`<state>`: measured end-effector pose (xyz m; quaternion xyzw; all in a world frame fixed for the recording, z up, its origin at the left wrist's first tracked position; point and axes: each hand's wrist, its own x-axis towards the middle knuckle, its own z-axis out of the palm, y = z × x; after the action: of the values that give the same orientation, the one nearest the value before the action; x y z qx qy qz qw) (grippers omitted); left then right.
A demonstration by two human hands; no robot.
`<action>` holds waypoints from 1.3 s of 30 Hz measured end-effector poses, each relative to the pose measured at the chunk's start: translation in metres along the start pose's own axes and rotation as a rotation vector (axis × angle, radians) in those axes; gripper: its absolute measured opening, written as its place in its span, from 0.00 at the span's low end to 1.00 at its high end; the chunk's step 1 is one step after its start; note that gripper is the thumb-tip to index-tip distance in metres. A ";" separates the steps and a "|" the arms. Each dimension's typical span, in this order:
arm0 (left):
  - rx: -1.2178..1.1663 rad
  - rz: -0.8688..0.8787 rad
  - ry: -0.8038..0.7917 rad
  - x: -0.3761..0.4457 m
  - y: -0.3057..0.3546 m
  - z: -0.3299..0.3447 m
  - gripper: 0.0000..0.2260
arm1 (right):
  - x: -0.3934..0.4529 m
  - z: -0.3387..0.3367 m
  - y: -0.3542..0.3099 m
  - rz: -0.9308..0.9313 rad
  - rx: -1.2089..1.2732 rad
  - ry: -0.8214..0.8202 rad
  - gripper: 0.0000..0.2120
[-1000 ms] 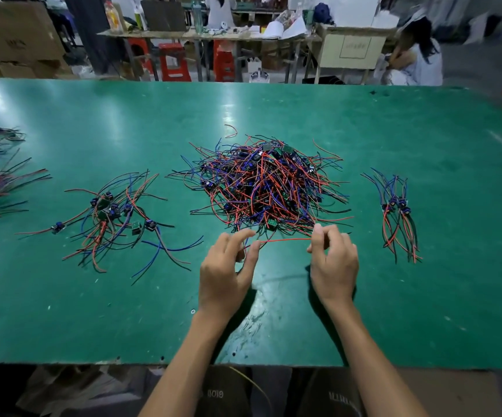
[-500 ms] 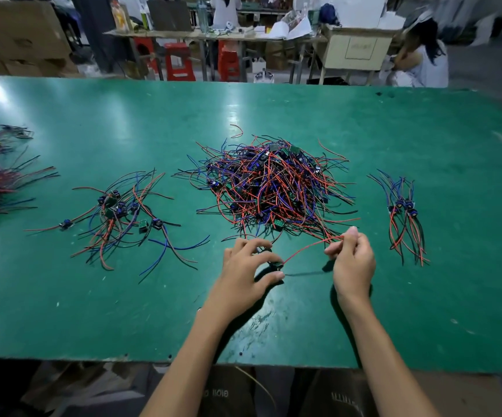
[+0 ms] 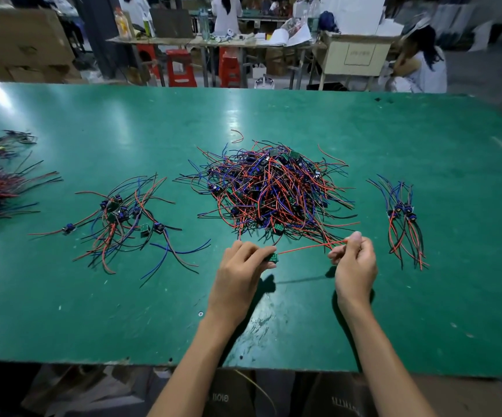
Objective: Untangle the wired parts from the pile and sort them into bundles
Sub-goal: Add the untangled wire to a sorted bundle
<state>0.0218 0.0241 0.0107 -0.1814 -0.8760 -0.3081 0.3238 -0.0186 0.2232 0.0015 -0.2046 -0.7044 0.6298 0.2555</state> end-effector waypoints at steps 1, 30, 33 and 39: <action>-0.004 0.003 -0.009 0.001 0.000 -0.001 0.10 | -0.001 0.000 -0.002 -0.003 -0.013 -0.005 0.16; -0.199 -0.166 0.351 0.013 -0.009 -0.019 0.06 | -0.036 0.001 -0.011 -0.832 -0.431 -0.159 0.10; -0.139 -0.399 0.617 0.034 -0.047 -0.058 0.09 | -0.035 0.002 -0.011 -0.747 -0.445 -0.173 0.10; 0.109 -0.856 0.387 0.031 -0.136 -0.112 0.13 | -0.034 0.004 -0.009 -0.594 -0.602 -0.419 0.10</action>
<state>-0.0201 -0.1470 0.0418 0.2743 -0.8104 -0.3955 0.3341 0.0056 0.1980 0.0064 0.0722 -0.9202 0.3249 0.2061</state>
